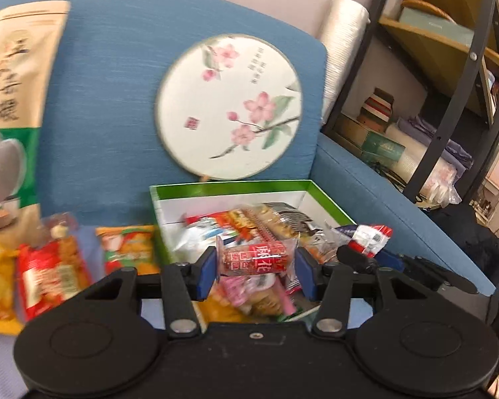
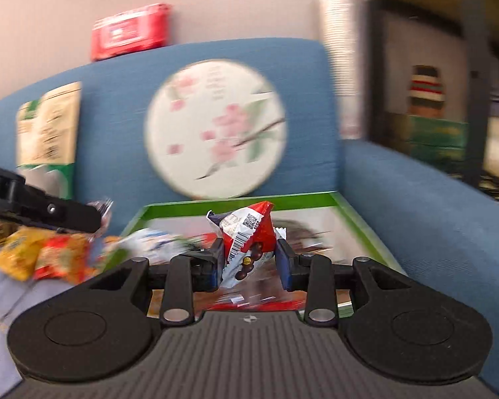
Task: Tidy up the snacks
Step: 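Carry both candies over the green box and open both grippers, then grasp the yellow chip bag with the left gripper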
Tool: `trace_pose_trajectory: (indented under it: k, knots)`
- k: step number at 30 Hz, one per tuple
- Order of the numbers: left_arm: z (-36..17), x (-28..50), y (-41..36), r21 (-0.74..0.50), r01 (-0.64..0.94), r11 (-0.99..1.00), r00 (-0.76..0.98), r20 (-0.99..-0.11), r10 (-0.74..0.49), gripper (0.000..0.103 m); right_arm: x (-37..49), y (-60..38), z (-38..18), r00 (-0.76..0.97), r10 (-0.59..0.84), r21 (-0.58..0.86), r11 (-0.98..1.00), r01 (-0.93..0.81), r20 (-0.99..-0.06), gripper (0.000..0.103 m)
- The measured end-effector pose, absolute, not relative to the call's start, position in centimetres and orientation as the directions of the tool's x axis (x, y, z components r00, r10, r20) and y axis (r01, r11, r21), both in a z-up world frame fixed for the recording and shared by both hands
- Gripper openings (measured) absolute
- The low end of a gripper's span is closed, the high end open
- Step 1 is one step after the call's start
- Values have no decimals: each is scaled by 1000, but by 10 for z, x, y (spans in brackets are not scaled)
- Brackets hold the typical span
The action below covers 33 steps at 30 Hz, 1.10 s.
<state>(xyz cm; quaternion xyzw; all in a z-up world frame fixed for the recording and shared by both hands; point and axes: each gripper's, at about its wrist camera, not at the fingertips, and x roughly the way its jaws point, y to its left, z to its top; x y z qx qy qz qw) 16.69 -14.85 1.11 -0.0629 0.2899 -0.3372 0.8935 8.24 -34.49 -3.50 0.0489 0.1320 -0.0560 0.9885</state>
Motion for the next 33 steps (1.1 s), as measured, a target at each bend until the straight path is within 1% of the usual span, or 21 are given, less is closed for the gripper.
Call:
trace_pose_trajectory:
  k: [3,6,7,8,9,10,11,13,16,20,23,26,28,30,33]
  knots:
    - [8,174,-173,-288,584,759,601,-475,-643,71,84,-360,-39,955,-135,112,979,169,-262,57]
    - [2,180,-191,-264,600,755,597,-480,-643,74,90,-364,-44,952,-142,119,976,180,-272,58]
    - [-1,182,-193,-259,600,757,600,-481,-640,80,92,-363,-46,947,-146,114,976,185,-285,60]
    - [-4,184,-195,-254,601,757,602,-479,-639,94,96,-362,-49,939,-143,106,977,184,-312,67]
    - [-8,186,-195,-245,595,765,610,-482,-629,103,100,-361,-53,928,-137,95,979,180,-345,94]
    - [-10,185,-193,-234,575,784,630,-485,-607,103,101,-358,-54,922,-145,80,980,185,-360,103]
    - [-11,183,-188,-226,548,806,659,-477,-582,103,101,-354,-55,920,-159,50,981,189,-359,103]
    - [-14,179,-175,-238,535,811,670,-464,-579,103,97,-345,-52,927,-170,1,983,181,-335,103]
    - [-18,176,-158,-272,513,814,650,-496,-576,103,90,-337,-48,943,-153,9,987,163,-296,103]
    - [-22,161,-126,-284,452,845,681,-503,-533,103,83,-322,-44,961,-42,76,995,65,-272,103]
    - [-26,150,-87,-288,399,871,710,-504,-492,103,82,-304,-41,959,93,118,991,-63,-269,103]
    - [-27,147,-44,-303,296,906,752,-512,-416,103,79,-285,-40,936,224,164,969,-185,-272,103]
    - [-26,153,-14,-305,218,927,781,-516,-354,103,80,-274,-42,909,300,204,947,-248,-289,103]
    - [-25,161,10,-282,130,951,810,-523,-266,103,84,-264,-45,885,336,213,937,-278,-323,103]
    - [-24,179,46,-284,-7,959,843,-517,-147,103,85,-255,-48,881,333,172,941,-290,-336,103]
